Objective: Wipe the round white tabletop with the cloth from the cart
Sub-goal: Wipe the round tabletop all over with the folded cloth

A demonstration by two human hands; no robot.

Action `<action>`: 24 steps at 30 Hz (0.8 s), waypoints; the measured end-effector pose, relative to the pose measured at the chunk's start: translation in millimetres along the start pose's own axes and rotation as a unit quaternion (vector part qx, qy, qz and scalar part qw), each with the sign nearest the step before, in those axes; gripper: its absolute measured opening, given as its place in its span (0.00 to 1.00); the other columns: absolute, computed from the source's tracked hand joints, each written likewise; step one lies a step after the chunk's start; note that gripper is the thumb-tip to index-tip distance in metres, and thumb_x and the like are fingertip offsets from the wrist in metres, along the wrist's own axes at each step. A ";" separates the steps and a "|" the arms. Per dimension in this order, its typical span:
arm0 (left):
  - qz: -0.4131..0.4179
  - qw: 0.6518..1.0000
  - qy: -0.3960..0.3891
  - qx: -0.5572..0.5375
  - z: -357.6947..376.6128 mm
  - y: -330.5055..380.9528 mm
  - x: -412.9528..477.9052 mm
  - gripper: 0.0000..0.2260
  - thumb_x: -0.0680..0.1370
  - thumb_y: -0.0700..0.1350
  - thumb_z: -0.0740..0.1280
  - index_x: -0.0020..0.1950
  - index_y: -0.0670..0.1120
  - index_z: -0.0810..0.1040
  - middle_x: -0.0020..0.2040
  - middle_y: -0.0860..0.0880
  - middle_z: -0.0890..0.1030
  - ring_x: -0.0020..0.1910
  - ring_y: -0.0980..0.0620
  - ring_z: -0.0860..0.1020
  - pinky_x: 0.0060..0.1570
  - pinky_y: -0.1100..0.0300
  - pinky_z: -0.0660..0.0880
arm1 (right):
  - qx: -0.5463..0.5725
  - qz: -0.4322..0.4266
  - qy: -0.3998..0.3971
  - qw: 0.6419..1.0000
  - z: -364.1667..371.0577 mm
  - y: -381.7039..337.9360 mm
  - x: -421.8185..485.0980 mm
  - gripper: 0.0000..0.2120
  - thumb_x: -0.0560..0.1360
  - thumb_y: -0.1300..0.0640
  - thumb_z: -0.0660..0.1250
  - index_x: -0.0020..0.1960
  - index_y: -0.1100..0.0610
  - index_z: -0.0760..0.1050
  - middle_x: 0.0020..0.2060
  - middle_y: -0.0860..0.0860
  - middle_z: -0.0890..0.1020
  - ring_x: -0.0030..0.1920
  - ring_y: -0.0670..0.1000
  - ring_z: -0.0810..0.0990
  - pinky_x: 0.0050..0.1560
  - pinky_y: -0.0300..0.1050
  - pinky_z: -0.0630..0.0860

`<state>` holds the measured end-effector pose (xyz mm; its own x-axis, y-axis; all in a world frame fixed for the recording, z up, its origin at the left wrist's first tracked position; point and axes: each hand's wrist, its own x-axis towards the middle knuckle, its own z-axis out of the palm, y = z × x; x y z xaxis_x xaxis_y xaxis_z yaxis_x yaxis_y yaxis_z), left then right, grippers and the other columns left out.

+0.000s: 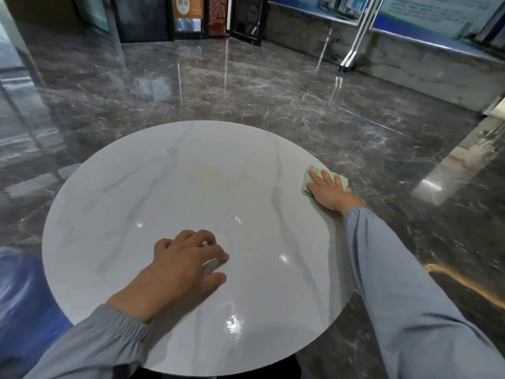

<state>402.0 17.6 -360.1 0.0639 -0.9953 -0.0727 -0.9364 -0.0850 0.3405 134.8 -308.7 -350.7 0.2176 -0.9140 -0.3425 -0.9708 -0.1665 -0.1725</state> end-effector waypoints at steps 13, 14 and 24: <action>0.008 1.000 0.005 0.010 2.9 2.2 -2.2 0.35 0.64 0.74 0.45 0.63 0.68 0.77 0.64 0.66 0.69 0.69 0.59 0.66 0.64 0.50 0.62 | -0.041 -0.041 0.055 0.997 76.4 62.4 -87.9 0.45 0.70 0.24 0.22 0.81 0.35 0.49 0.82 0.41 0.38 0.82 0.54 0.34 0.79 0.66 0.42; 0.006 1.000 0.010 0.006 2.4 2.6 -3.3 0.35 0.64 0.74 0.45 0.63 0.68 0.77 0.65 0.65 0.69 0.70 0.58 0.67 0.65 0.50 0.63 | -0.039 -0.046 0.064 0.996 81.3 58.6 -103.6 0.36 0.77 0.27 0.29 0.82 0.35 0.46 0.81 0.39 0.38 0.82 0.52 0.34 0.79 0.64 0.41; 0.057 0.996 0.068 0.004 7.8 -2.4 -20.0 0.30 0.73 0.71 0.51 0.66 0.63 0.80 0.67 0.59 0.77 0.68 0.52 0.74 0.65 0.48 0.69 | -0.034 -0.090 0.059 0.994 118.0 -1.1 -246.7 0.27 0.85 0.39 0.45 0.81 0.32 0.39 0.83 0.43 0.37 0.82 0.53 0.32 0.79 0.60 0.32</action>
<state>400.2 38.1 -366.8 0.0021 -0.9955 0.0949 -0.9426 0.0297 0.3325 94.1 -39.3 -375.0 0.3786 -0.9035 -0.2009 -0.9228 -0.3516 -0.1577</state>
